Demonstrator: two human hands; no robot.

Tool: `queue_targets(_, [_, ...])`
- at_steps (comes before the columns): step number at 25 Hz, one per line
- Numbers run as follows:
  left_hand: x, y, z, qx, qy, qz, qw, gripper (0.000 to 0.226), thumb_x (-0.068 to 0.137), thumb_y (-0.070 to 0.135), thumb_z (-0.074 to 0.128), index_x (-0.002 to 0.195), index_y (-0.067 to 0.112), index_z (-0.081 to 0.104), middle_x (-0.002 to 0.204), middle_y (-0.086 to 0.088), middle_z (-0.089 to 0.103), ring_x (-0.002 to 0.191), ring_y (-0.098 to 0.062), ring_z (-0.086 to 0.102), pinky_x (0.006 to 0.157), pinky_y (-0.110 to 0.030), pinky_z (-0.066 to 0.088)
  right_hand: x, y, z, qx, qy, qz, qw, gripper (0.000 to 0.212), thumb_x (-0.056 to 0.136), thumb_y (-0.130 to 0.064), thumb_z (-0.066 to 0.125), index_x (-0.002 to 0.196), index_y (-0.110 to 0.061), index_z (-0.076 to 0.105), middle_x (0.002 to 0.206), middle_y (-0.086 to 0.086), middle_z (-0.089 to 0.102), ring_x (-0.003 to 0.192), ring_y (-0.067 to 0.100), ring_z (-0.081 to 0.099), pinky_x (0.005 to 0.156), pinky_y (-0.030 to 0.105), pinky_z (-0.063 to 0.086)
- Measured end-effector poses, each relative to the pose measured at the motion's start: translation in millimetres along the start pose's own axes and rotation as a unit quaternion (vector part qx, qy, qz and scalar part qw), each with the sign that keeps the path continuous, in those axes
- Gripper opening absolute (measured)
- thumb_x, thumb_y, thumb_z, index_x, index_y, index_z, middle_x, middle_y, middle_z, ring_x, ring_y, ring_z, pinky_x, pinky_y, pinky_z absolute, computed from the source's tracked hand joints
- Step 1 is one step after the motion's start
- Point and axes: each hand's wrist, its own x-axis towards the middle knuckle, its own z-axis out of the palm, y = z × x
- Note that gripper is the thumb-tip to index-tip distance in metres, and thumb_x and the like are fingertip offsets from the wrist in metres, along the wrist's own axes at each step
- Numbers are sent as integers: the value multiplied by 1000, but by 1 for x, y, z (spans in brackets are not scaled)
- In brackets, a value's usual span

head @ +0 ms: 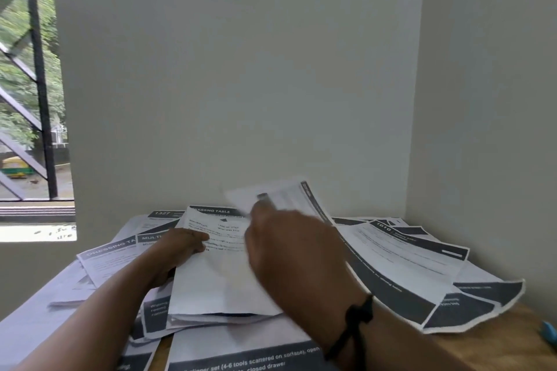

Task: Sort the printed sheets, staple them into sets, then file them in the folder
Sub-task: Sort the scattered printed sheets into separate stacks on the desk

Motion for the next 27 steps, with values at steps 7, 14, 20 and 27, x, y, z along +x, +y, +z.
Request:
queue_targets(7, [-13, 9, -6, -68, -73, -18, 995, 63, 87, 61, 53, 111, 5, 68, 100, -21, 73, 93, -42, 69, 72, -39, 56, -53, -25, 91, -6, -168, -171, 971, 25, 74, -34, 40, 58, -23, 55, 44, -6, 50, 35, 9, 50, 44, 18, 40])
queue_targets(14, [-13, 9, -4, 1, -57, -4, 998, 21, 85, 1, 68, 106, 4, 67, 95, -14, 75, 81, -33, 74, 77, -48, 60, -43, -6, 84, 29, -288, -220, 932, 24, 94, -28, 41, 89, -20, 62, 71, -2, 63, 59, 17, 60, 42, 22, 30])
queue_targets(20, [-11, 10, -5, -32, -32, 5, 999, 25, 86, -5, 64, 106, 9, 66, 94, -11, 76, 80, -31, 74, 77, -49, 60, -19, 14, 51, 119, -345, -75, 928, 37, 89, -58, 49, 111, -31, 62, 120, -4, 63, 113, 17, 53, 86, 34, 39])
queue_targets(27, [-14, 19, -3, -116, -6, 41, 992, 26, 87, -3, 65, 106, 14, 65, 95, -13, 76, 83, -35, 73, 78, -55, 58, 13, 106, 72, 158, -222, 263, 925, 65, 80, -56, 65, 130, -24, 40, 117, -11, 56, 95, 7, 54, 71, 24, 42])
